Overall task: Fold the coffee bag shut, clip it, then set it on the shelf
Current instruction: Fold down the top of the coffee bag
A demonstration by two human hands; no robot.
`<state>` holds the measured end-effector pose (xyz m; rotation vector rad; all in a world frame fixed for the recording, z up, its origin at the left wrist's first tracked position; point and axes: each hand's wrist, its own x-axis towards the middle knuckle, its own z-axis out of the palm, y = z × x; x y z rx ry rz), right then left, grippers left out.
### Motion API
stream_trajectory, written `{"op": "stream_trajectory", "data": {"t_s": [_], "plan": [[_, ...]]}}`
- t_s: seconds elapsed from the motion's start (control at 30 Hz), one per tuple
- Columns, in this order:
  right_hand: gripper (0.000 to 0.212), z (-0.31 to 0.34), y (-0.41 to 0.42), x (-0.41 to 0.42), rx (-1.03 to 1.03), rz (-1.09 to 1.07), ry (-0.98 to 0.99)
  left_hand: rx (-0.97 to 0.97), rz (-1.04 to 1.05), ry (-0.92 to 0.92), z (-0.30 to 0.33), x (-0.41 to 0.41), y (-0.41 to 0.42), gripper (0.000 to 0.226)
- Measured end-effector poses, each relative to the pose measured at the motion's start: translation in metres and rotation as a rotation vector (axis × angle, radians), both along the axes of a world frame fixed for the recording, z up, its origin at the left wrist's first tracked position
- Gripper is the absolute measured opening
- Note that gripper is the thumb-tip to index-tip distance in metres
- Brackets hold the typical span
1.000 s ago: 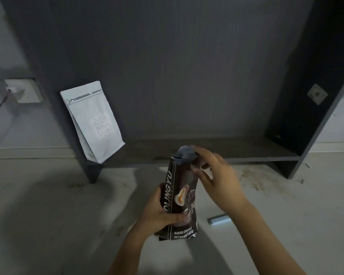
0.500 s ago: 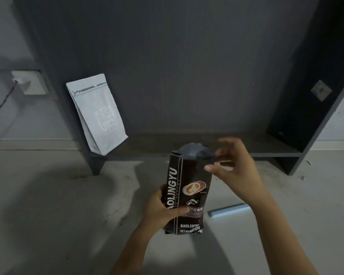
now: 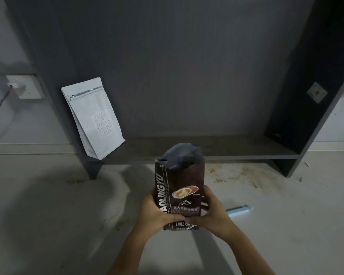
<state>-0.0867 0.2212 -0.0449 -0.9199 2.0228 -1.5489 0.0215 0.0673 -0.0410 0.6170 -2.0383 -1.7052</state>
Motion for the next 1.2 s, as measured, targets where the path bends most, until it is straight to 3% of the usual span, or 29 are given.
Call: {"op": "stream_trajectory", "data": {"t_s": [0.17,0.3,0.53,0.8,1.03,1.2], "plan": [[0.088,-0.017,0.002,-0.007,0.045,-0.029,-0.111,0.002,0.013,-0.001,-0.010,-0.006,0.010,0.073],[0.071,-0.014,0.005,-0.010,0.031,-0.038,-0.122,-0.039,-0.019,0.003,-0.009,-0.010,0.009,0.071],[0.067,-0.004,0.002,-0.007,0.039,0.020,-0.165,0.020,-0.049,-0.045,-0.011,-0.008,0.005,0.065],[0.037,-0.001,0.003,0.000,-0.068,-0.046,-0.257,0.026,-0.100,-0.098,-0.005,-0.006,-0.002,0.052],[0.031,0.020,0.004,0.006,-0.131,-0.016,-0.204,-0.004,-0.098,-0.045,0.009,0.000,-0.002,0.042],[0.017,0.038,0.003,0.004,-0.183,0.002,-0.101,-0.051,-0.194,0.038,0.037,0.000,0.002,0.020]]}}
